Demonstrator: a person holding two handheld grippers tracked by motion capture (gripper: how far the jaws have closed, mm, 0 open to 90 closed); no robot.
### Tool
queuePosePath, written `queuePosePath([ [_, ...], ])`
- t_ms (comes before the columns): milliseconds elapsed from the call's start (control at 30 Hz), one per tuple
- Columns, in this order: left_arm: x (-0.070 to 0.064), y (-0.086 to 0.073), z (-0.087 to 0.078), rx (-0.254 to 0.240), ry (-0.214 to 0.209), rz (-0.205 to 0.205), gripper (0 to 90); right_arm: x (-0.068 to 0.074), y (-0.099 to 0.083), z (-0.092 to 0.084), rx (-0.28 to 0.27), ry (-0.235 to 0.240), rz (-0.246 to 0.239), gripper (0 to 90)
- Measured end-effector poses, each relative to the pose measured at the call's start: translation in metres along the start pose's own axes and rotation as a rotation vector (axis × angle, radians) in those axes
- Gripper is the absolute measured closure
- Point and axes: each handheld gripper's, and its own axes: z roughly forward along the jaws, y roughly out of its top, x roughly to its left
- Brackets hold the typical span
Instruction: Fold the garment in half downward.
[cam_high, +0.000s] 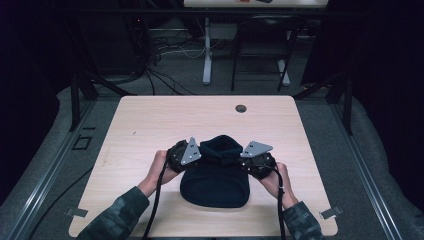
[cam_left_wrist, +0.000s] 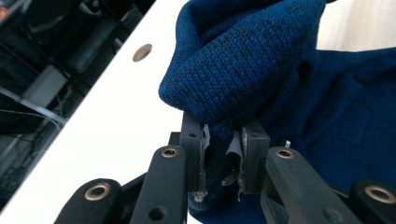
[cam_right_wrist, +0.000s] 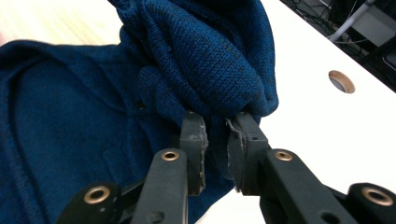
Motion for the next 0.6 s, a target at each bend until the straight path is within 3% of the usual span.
queuePosePath([
  [300, -0.011, -0.017, 0.000, 0.019, -0.056, -0.045, 73.2, 0.017, -0.004, -0.003, 0.038, 0.001, -0.040, 72.2],
  [533, -0.020, -0.031, -0.001, 0.058, -0.124, -0.081, 67.0, 0.024, -0.015, -0.012, 0.045, 0.058, -0.008, 68.1],
  [600, -0.021, -0.033, -0.002, 0.078, -0.145, -0.097, 60.7, 0.022, -0.018, -0.018, 0.039, 0.077, 0.004, 65.4],
])
